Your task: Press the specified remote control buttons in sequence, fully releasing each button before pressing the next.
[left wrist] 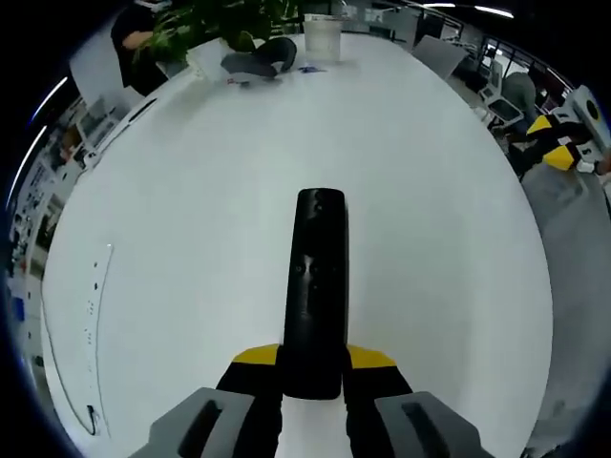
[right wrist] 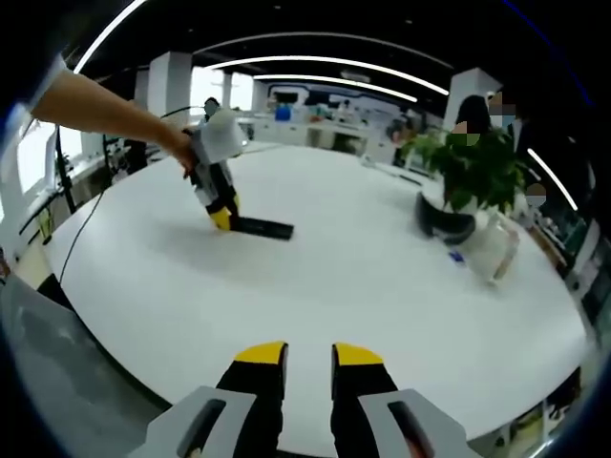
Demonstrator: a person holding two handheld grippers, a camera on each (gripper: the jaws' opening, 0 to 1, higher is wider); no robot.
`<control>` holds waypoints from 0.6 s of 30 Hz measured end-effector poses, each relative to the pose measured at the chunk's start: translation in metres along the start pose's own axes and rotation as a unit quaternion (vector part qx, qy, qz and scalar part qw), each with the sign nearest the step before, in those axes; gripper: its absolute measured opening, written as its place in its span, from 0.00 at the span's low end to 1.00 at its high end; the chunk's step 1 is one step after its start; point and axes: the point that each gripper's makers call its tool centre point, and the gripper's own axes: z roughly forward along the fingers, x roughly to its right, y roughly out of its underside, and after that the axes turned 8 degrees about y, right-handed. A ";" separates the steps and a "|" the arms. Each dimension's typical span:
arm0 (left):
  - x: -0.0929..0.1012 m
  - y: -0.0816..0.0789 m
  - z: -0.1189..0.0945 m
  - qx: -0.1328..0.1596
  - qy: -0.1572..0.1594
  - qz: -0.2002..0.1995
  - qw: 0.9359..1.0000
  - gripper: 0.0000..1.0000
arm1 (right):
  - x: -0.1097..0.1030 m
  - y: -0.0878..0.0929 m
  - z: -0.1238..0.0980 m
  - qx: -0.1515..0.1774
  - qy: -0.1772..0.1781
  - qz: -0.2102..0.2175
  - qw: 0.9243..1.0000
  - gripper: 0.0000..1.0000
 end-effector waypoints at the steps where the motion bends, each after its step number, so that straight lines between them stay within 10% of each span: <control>1: 0.003 0.001 0.000 -0.001 0.001 0.000 1.000 0.23 | 0.000 0.000 0.000 -0.002 -0.002 0.003 1.000 0.12; 18: 0.051 0.007 0.004 -0.018 -0.002 -0.003 1.000 0.23 | -0.006 0.009 0.000 -0.041 -0.024 0.031 0.998 0.00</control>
